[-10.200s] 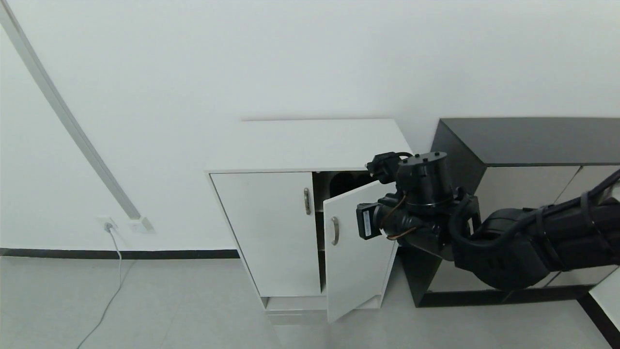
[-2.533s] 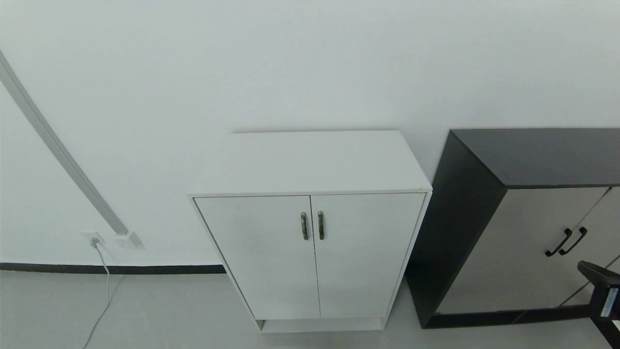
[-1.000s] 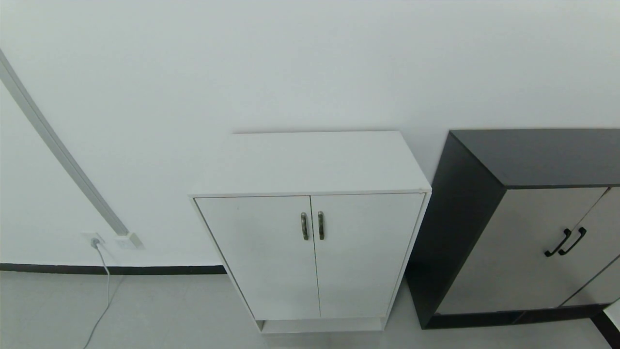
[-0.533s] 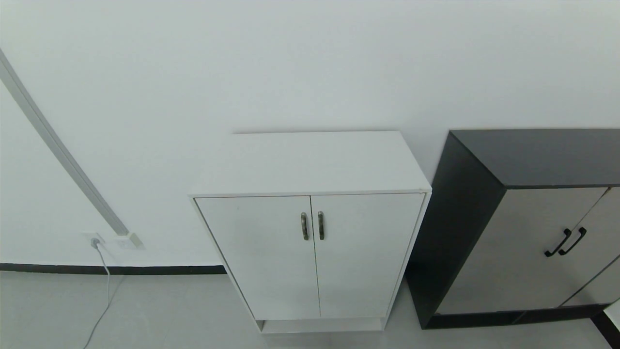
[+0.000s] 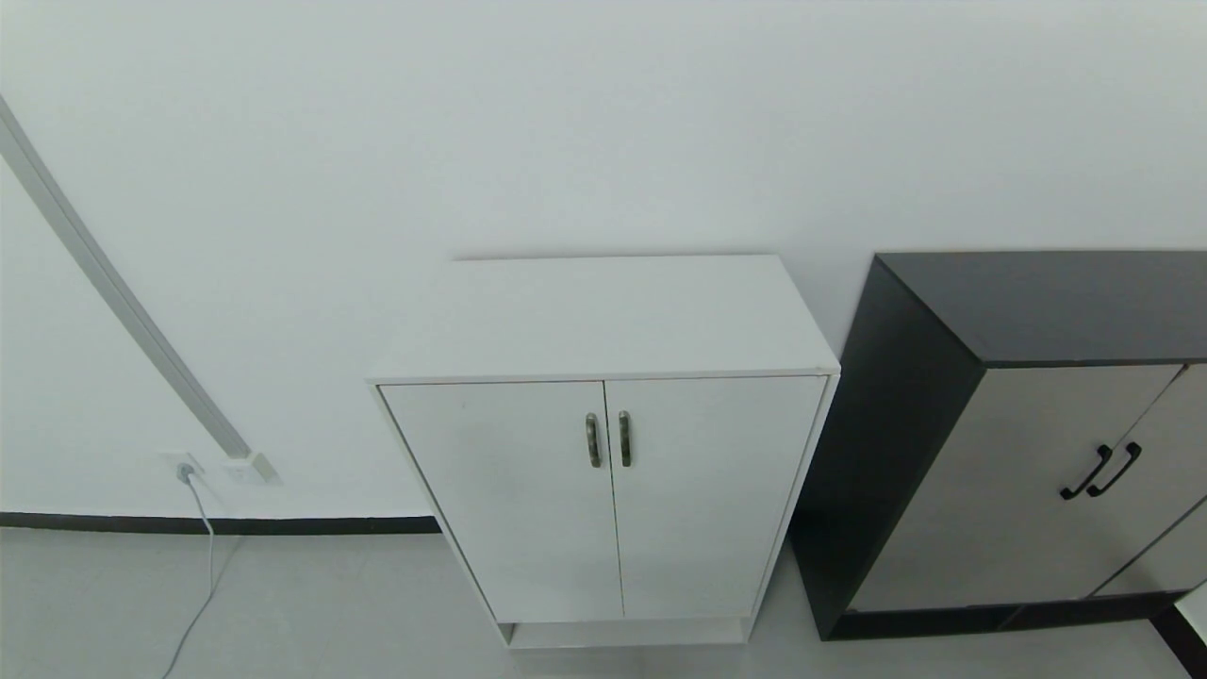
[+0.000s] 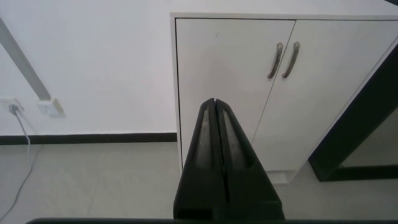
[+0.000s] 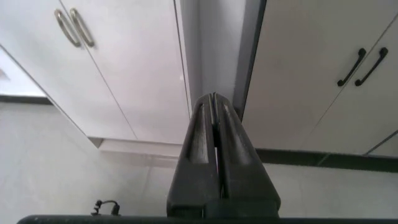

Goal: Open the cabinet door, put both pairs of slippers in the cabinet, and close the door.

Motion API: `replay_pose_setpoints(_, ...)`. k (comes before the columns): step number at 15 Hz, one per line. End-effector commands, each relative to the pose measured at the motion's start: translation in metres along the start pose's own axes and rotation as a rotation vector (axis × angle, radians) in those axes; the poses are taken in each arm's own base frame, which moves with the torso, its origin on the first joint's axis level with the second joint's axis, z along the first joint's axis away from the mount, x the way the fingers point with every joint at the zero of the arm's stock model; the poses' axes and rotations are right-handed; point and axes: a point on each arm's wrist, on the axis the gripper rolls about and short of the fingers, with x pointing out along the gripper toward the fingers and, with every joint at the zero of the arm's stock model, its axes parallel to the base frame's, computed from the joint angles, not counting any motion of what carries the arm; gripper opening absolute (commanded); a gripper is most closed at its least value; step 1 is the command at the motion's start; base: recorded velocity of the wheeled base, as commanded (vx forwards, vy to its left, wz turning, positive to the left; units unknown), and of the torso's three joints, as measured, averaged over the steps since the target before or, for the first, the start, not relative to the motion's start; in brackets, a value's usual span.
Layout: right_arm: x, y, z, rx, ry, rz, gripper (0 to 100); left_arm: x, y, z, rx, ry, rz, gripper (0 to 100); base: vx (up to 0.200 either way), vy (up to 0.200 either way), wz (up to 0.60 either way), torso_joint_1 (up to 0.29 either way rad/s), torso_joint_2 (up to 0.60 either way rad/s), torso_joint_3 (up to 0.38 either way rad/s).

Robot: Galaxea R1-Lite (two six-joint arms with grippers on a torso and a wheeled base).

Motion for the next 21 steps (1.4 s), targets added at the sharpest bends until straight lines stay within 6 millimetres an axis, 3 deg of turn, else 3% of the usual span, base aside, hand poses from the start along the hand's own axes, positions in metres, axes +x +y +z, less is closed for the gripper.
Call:
replay_pose_setpoints(1, 0.000, -0.001, 0.000, 0.048, -0.009, -0.028, 0, 0.000, 0.000, 0.000, -0.001, 0.001, 0.000, 0, 0.000, 0.000, 0.00, 0.000, 0.00, 0.000)
replay_pose_setpoints(6, 0.000, -0.001, 0.001, 0.052, 0.000, -0.065, 0, 0.000, 0.000, 0.000, -0.001, 0.001, 0.002, 0, 0.000, 0.000, 0.00, 0.000, 0.00, 0.000)
replay_pose_setpoints(10, 0.018, -0.002, 0.004, 0.051, 0.221, -0.126, 0, 0.000, 0.000, 0.000, -0.002, 0.001, 0.000, 0, 0.000, 0.000, 0.00, 0.000, 0.00, 0.000)
replay_pose_setpoints(14, 0.008, 0.000, 0.002, 0.063, 0.089, -0.198, 0, 0.000, 0.000, 0.000, -0.001, 0.001, 0.002, 0, 0.000, 0.000, 0.00, 0.000, 0.00, 0.000)
replay_pose_setpoints(15, -0.005, 0.001, -0.001, 0.059, -0.078, -0.169, 0, 0.000, 0.000, 0.000, 0.001, 0.001, 0.002, 0, 0.000, 0.000, 0.00, 0.000, 0.00, 0.000)
replay_pose_setpoints(16, -0.008, 0.001, -0.002, 0.066, -0.117, -0.152, 0, 0.000, 0.000, 0.000, 0.001, 0.001, 0.002, 0, 0.000, 0.000, 0.00, 0.000, 0.00, 0.000)
replay_pose_setpoints(21, -0.006, 0.001, -0.001, 0.059, -0.087, -0.112, 0, 0.000, 0.000, 0.000, 0.001, 0.001, 0.006, 0, 0.000, 0.000, 0.00, 0.000, 0.00, 0.000)
